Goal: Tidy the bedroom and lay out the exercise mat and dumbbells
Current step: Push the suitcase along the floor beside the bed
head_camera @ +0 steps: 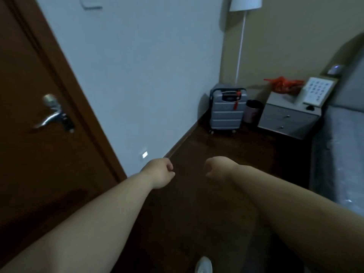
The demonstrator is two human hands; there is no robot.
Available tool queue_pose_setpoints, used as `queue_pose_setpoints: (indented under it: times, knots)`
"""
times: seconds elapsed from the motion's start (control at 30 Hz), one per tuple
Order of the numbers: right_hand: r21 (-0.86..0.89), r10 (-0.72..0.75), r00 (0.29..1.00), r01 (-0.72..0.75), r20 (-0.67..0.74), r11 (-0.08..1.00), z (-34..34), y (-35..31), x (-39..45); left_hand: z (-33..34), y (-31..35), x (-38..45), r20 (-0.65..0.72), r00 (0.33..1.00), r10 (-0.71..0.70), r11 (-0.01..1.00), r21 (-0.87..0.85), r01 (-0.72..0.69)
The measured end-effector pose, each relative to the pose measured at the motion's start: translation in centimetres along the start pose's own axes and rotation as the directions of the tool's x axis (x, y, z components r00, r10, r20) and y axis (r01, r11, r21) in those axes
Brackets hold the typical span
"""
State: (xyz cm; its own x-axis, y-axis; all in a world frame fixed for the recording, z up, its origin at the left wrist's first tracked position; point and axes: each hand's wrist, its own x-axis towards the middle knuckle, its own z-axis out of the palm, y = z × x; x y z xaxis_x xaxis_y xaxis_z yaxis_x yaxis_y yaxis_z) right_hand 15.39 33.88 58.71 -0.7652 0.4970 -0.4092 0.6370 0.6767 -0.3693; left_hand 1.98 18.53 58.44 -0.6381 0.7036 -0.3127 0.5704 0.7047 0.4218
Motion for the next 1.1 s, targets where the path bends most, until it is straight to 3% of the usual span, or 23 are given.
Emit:
queue_pose_setpoints:
  times: [0.1, 0.3, 0.57, 0.7, 0.83, 1.1]
  knots:
    - [0.023, 0.057, 0.998, -0.057, -0.001, 0.998, -3.9, 2.8, 7.0, -1.0, 2.7, 7.6, 0.045, 0.996, 0.077, 0.997, 0.02, -0.078]
    - [0.099, 0.112, 0.994, -0.109, -0.02, 0.989, -13.4, 5.9, 21.7, -6.5, 6.2, 24.0, 0.078, 0.994, 0.073, 0.995, 0.068, -0.078]
    - [0.094, 0.198, 0.98, -0.199, 0.027, 0.975, -19.9, 10.2, 39.1, -9.5, 9.8, 46.7, 0.152, 0.976, 0.155, 0.977, 0.124, -0.174]
    - [0.131, 0.352, 0.935, -0.354, 0.045, 0.926, -25.9, 13.5, 46.9, -11.1, 13.3, 58.9, 0.236, 0.943, 0.235, 0.956, 0.119, -0.268]
    - [0.241, 0.444, 0.893, -0.418, -0.067, 0.876, -31.8, 16.6, 54.0, -13.4, 17.8, 70.2, 0.269, 0.918, 0.293, 0.928, 0.153, -0.341]
    - [0.299, 0.556, 0.829, -0.546, 0.06, 0.782, -36.9, 26.8, 66.7, -11.7, 27.8, 88.6, 0.38, 0.845, 0.376, 0.852, 0.216, -0.477]
